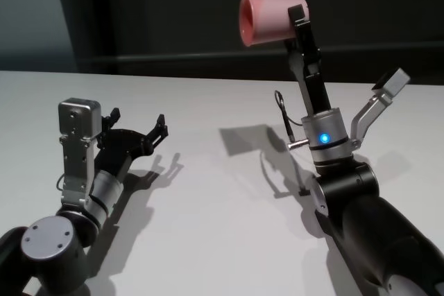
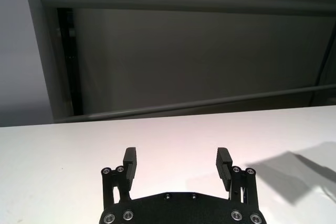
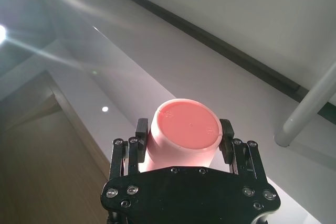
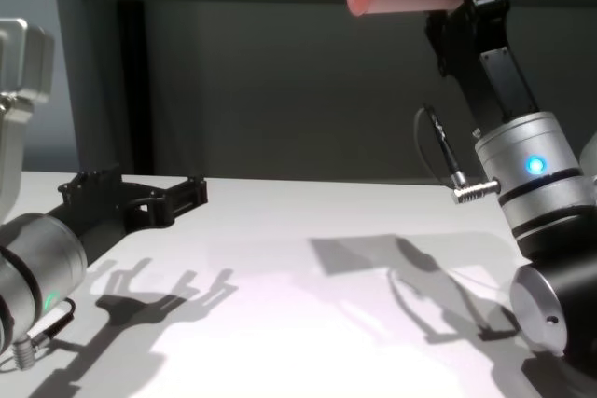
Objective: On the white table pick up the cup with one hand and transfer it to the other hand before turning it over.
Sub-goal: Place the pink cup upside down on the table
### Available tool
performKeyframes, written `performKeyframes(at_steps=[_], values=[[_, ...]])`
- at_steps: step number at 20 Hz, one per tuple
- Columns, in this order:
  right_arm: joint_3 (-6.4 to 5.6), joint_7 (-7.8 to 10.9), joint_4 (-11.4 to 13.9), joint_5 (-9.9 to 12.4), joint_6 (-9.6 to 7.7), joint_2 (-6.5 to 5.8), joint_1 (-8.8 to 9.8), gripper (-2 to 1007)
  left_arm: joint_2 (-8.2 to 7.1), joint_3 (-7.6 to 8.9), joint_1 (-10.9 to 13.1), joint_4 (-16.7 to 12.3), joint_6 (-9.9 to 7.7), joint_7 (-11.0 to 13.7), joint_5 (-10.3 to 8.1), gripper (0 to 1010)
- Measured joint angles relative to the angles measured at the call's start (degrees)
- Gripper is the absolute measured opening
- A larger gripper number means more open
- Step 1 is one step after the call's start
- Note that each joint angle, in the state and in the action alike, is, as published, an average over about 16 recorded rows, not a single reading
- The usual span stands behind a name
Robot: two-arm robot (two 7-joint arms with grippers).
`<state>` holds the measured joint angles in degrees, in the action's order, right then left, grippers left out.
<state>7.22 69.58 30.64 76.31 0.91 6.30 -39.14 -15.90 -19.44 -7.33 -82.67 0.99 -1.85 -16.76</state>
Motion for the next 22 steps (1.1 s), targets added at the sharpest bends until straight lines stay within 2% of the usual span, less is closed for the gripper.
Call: performKeyframes(at_steps=[5,10,15,19,22], values=[[0.89,-1.73,2.27,-1.94,1.73,-1.04,0.5,786,0.0,-0.17,-0.18,0.03,0.02,-0.04,0.03,1001],[3.37,-6.07,6.52,-6.77,4.95,-3.31,1.43,786,-0.01,-0.27,-0.29,0.05,0.04,-0.07,0.07,1001],[7.42,-13.22,12.46,-14.97,9.15,-6.84,2.72,786,-0.01,-0.33,-0.36,0.07,0.06,-0.1,0.1,1001],[11.14,-20.36,17.46,-23.16,11.89,-10.05,3.86,786,-0.01,-0.36,-0.39,0.08,0.07,-0.11,0.11,1001],[13.78,-25.73,21.14,-29.58,13.17,-12.46,4.72,786,-0.01,-0.38,-0.4,0.08,0.08,-0.12,0.13,1001]])
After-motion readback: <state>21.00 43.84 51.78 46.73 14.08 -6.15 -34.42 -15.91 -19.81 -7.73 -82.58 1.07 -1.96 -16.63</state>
